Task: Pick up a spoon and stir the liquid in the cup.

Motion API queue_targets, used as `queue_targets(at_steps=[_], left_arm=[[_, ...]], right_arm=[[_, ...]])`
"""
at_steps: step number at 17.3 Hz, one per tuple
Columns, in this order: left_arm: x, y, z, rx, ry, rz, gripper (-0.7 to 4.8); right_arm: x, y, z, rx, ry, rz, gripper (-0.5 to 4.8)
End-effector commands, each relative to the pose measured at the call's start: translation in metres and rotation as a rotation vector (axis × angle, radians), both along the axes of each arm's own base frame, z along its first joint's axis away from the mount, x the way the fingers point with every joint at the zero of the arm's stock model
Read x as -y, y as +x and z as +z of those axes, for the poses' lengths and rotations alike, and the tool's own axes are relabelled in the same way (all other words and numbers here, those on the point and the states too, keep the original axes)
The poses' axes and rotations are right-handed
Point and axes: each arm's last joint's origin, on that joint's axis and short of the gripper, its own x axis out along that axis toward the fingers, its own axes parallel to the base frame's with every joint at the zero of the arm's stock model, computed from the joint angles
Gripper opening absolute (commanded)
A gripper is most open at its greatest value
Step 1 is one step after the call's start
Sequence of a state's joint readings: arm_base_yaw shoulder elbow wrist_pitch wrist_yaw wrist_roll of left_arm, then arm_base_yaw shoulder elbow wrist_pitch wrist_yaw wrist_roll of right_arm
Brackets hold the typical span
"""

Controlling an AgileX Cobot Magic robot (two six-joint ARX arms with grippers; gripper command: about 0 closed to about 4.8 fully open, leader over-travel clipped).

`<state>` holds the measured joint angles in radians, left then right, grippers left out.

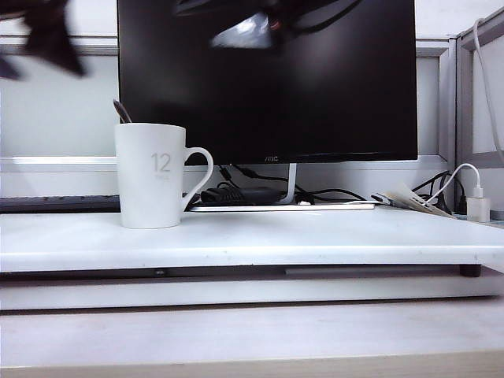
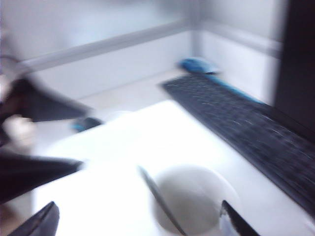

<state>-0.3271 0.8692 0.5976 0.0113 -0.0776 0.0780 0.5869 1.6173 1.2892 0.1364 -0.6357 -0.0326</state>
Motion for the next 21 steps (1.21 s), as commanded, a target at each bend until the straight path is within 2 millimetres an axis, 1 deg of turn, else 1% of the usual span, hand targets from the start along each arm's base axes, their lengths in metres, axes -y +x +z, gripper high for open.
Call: queue_targets(at_steps=[1,2,3,4,6,8,9,12,13,14,15,18,21], left_arm=[[-0.022,0.012,-0.004,-0.043,-0.064,-0.02,4.79],[-0.027,0.014,-0.005,-0.055,-0.092,-0.036,4.79],[-0.029,0.016,-0.007,-0.09,-0.118,-0.055,4.79],[-0.029,0.017,-0.01,-0.139,-0.095,-0.053,4.79],[-0.026,0.02,-0.011,-0.214,-0.093,-0.093,4.79],[-0.021,0.025,-0.007,-0.276,-0.085,-0.109,4.79],[-0.02,0.027,0.0,-0.283,-0.086,-0.112,4.79],[-0.014,0.029,0.017,-0.241,-0.086,-0.14,4.79],[-0.015,0.029,0.022,-0.228,-0.076,-0.129,4.79],[-0.015,0.029,0.021,-0.236,-0.077,-0.132,4.79],[-0.015,0.028,0.019,-0.264,-0.074,-0.13,4.79],[-0.015,0.025,0.011,-0.353,-0.062,-0.125,4.79],[-0.015,0.025,0.011,-0.346,-0.064,-0.125,4.79]], right_arm=[[-0.027,0.017,0.006,0.029,0.029,0.092,4.04],[-0.033,0.021,0.005,0.025,0.029,0.106,3.96],[-0.043,0.026,0.002,0.004,0.011,0.123,3.95],[-0.056,0.028,-0.003,0.005,-0.038,0.151,3.95],[-0.068,0.029,-0.01,0.014,-0.127,0.158,3.95],[-0.072,0.03,-0.017,-0.013,-0.194,0.156,3.93],[-0.074,0.03,-0.023,-0.017,-0.219,0.148,3.73],[-0.074,0.03,-0.024,0.043,-0.253,0.14,3.66],[-0.076,0.031,-0.025,0.064,-0.256,0.147,3.57],[-0.077,0.033,-0.029,0.093,-0.262,0.153,3.11],[-0.078,0.034,-0.031,0.102,-0.265,0.154,3.01],[-0.082,0.038,-0.041,0.098,-0.27,0.156,3.01],[-0.086,0.042,-0.043,0.135,-0.249,0.145,3.01]])
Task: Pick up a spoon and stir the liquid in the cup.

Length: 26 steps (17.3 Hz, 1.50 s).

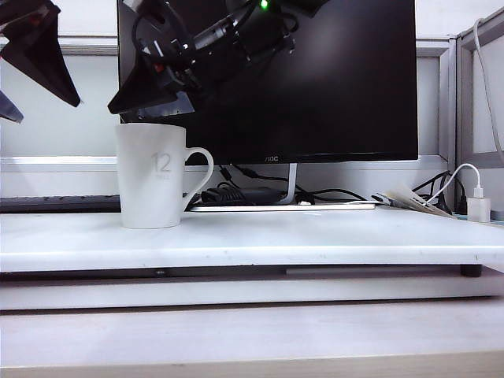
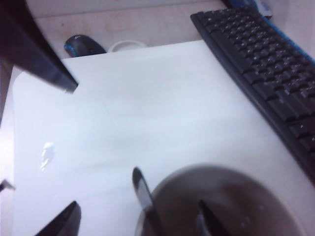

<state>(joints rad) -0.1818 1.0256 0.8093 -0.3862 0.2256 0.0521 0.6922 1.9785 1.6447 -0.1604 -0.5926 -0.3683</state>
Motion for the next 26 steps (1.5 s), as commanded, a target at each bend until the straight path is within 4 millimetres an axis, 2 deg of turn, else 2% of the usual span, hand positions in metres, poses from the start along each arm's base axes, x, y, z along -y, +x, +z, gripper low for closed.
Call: queue_targets(at_steps=[1,3,5,10,12,13,16,17,19,21,23,26], left_arm=[[0.0,0.001,0.003,0.024,-0.006,-0.002,4.79],[0.001,0.001,0.004,0.028,-0.021,-0.023,4.79],[0.002,0.003,0.006,0.055,-0.051,-0.054,4.79],[0.004,0.014,0.002,0.071,-0.057,-0.055,4.79],[0.006,0.018,-0.003,0.046,-0.068,-0.078,4.79],[0.006,0.019,-0.005,0.038,-0.067,-0.078,4.79],[0.006,0.02,-0.005,0.043,-0.068,-0.078,4.79],[0.006,0.02,-0.005,0.043,-0.068,-0.077,4.79],[0.006,0.02,-0.005,0.042,-0.068,-0.077,4.79],[0.006,0.019,-0.005,0.041,-0.067,-0.077,4.79],[0.006,0.019,-0.005,0.041,-0.067,-0.077,4.79],[0.006,0.02,-0.004,0.054,-0.069,-0.078,4.79]], right_arm=[[-0.004,0.003,0.007,0.073,0.047,-0.012,3.01],[-0.005,0.004,0.007,0.093,0.065,-0.012,2.9],[-0.007,0.006,0.005,0.099,0.07,-0.01,2.58],[-0.016,0.003,-0.004,0.089,0.065,0.011,2.47],[-0.019,0.003,-0.008,0.089,0.065,0.015,1.87],[-0.019,0.004,-0.009,0.088,0.063,0.013,1.8],[-0.019,0.004,-0.01,0.09,0.063,0.01,0.47],[-0.019,0.004,-0.009,0.092,0.064,0.011,0.3],[-0.019,0.005,-0.01,0.094,0.059,-0.002,0.29],[-0.019,0.005,-0.009,0.098,0.056,-0.012,-0.05],[-0.018,0.004,-0.007,0.101,0.059,-0.014,-0.05],[-0.008,0.004,0.008,0.111,0.069,-0.027,-0.05]])
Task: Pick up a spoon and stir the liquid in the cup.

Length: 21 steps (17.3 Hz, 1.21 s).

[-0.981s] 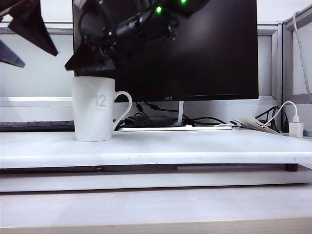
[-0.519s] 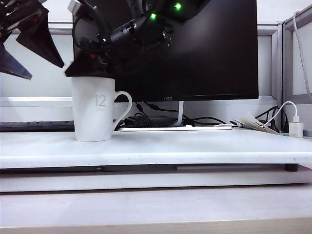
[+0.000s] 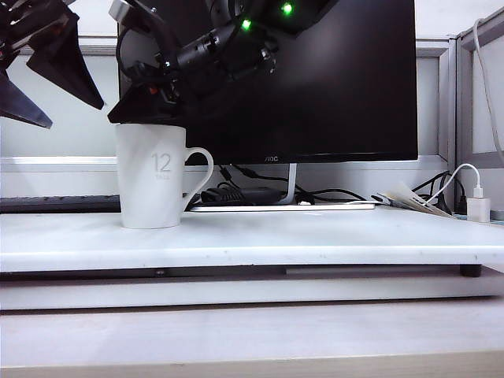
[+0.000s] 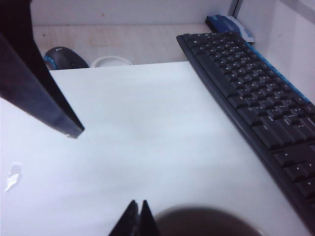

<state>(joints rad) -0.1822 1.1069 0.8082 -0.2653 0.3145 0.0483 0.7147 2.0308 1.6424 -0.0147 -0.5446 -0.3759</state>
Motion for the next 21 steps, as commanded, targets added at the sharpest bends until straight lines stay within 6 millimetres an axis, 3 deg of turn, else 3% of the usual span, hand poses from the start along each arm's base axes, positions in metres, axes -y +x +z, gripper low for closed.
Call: queue_targets(at_steps=[1,6,10,17,21], left_arm=[[0.001,0.002,0.005,0.053,-0.02,-0.009,4.79],[0.009,0.003,0.007,0.079,-0.041,-0.067,4.79],[0.03,0.008,-0.001,0.069,-0.04,-0.14,4.79],[0.025,0.015,0.0,0.111,-0.006,-0.057,4.79],[0.024,0.015,0.003,0.148,-0.006,-0.048,4.79]], right_arm=[[0.013,-0.003,0.03,0.038,0.041,-0.021,-0.05],[0.048,0.007,0.067,0.06,0.153,-0.076,-0.05],[0.06,0.017,0.079,0.008,0.288,-0.085,-0.05],[0.059,0.018,0.074,-0.051,0.287,-0.085,-0.05],[0.054,0.026,0.055,-0.132,0.274,-0.073,-0.05]])
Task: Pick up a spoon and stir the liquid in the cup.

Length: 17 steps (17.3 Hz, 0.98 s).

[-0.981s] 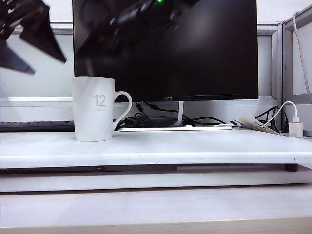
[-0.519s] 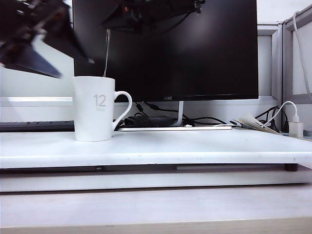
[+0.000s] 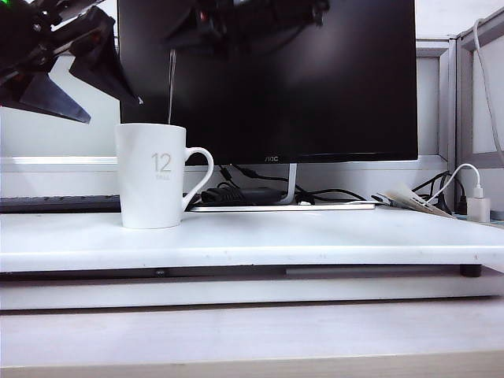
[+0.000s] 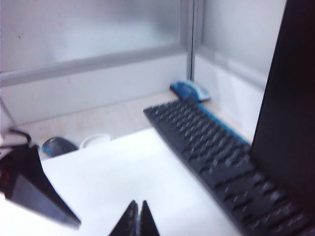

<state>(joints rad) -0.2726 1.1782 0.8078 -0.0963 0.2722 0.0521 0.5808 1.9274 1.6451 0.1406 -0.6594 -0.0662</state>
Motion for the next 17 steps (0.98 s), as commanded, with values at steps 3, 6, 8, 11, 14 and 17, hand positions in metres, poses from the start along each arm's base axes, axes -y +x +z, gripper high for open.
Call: queue_targets(at_steps=[3,6,8,11,14,17], left_arm=[[-0.001,0.002,0.006,0.054,-0.008,0.014,4.79],[-0.002,0.001,0.005,0.046,0.003,0.01,4.79],[-0.002,0.0,0.004,0.039,0.019,0.003,4.79],[-0.003,0.0,0.003,0.032,0.04,0.033,4.79],[-0.004,-0.001,0.0,0.017,0.088,0.031,4.79],[-0.004,-0.001,-0.001,0.016,0.097,0.043,4.79]], right_arm=[[-0.006,0.007,-0.016,-0.048,0.0,0.03,-0.05],[-0.009,0.012,-0.024,-0.045,0.014,0.026,-0.05],[-0.01,0.014,-0.026,-0.034,0.019,0.014,-0.05],[-0.011,0.014,-0.025,-0.018,0.03,0.014,-0.05],[-0.013,0.012,-0.023,-0.002,0.043,0.06,-0.05],[-0.015,0.009,-0.026,-0.037,0.028,0.11,-0.05]])
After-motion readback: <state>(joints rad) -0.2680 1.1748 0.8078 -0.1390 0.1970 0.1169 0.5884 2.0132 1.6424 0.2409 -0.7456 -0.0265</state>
